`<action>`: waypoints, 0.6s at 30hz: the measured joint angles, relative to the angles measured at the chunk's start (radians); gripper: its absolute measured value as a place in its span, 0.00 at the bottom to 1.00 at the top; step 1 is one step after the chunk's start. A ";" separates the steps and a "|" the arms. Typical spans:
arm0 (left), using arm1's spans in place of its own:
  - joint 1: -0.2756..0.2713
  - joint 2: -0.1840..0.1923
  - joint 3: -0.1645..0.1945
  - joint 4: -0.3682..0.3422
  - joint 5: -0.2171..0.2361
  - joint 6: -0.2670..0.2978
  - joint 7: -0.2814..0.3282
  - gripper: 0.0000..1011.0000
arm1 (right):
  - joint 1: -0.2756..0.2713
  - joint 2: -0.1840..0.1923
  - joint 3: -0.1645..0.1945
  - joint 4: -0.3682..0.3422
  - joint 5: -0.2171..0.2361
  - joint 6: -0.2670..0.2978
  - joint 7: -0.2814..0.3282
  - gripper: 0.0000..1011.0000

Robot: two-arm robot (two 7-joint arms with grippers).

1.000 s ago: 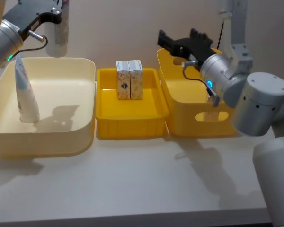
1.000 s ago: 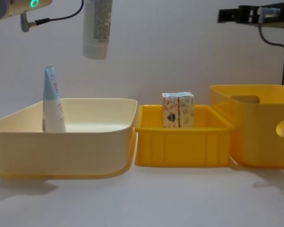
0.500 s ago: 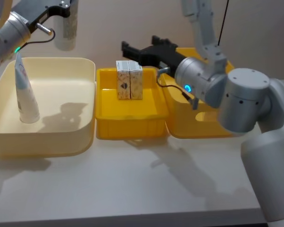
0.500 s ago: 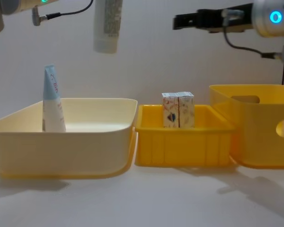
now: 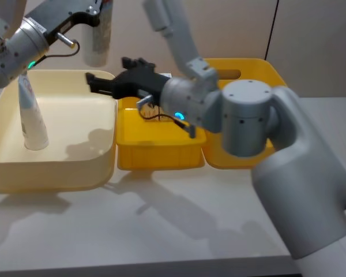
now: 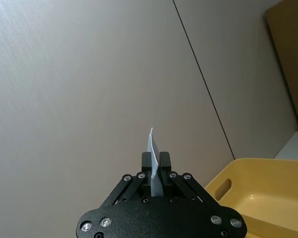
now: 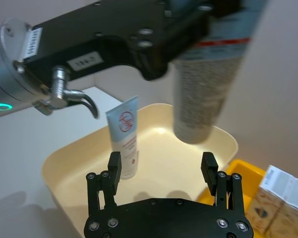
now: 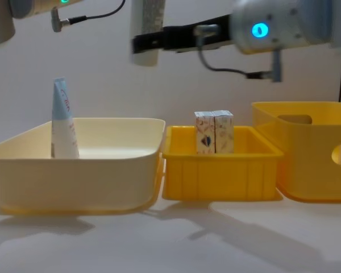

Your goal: Bimanual collaborative sorting of washing and personal care products

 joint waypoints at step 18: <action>0.056 0.006 0.022 -0.080 -0.028 0.046 -0.009 0.09 | 0.007 -0.050 -0.109 0.067 -0.102 -0.110 -0.097 0.99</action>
